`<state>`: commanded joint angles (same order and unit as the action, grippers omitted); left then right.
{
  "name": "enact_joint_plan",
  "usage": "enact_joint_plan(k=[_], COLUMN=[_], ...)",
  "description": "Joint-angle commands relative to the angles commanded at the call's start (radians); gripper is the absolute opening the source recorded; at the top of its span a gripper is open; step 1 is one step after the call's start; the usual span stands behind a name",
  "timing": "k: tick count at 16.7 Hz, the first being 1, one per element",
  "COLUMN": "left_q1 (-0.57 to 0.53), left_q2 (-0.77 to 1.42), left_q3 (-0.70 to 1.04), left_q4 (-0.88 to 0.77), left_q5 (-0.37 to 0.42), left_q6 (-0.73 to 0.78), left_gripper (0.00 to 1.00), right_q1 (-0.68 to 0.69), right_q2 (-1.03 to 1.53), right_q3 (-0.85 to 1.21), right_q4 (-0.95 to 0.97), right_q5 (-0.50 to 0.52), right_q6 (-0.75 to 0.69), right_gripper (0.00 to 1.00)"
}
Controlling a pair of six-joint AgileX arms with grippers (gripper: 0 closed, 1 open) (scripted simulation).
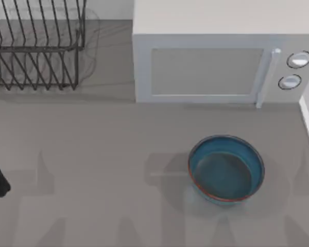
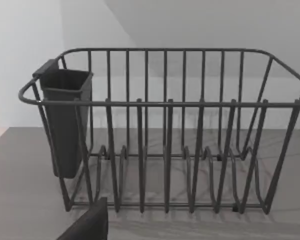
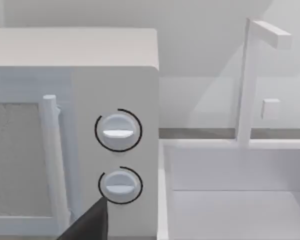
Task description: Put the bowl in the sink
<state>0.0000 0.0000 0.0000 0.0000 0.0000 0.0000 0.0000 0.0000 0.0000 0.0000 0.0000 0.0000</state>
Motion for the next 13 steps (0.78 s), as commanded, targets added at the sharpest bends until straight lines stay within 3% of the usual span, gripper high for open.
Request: enact_joint_plan(k=[6, 13], left_q1=[0.000, 0.000], left_q2=[0.000, 0.000], left_q3=[0.000, 0.000], left_q4=[0.000, 0.000], left_q5=[0.000, 0.000], left_q6=[0.000, 0.000], left_gripper=[1.00, 1.00], right_q1=[0.033, 0.167], right_q2=[0.104, 0.673], right_q3=[0.101, 0.543], right_q4=[-0.085, -0.458], right_q5=[-0.001, 0.000], right_q6=[0.033, 0.173], right_gripper=[1.00, 1.00])
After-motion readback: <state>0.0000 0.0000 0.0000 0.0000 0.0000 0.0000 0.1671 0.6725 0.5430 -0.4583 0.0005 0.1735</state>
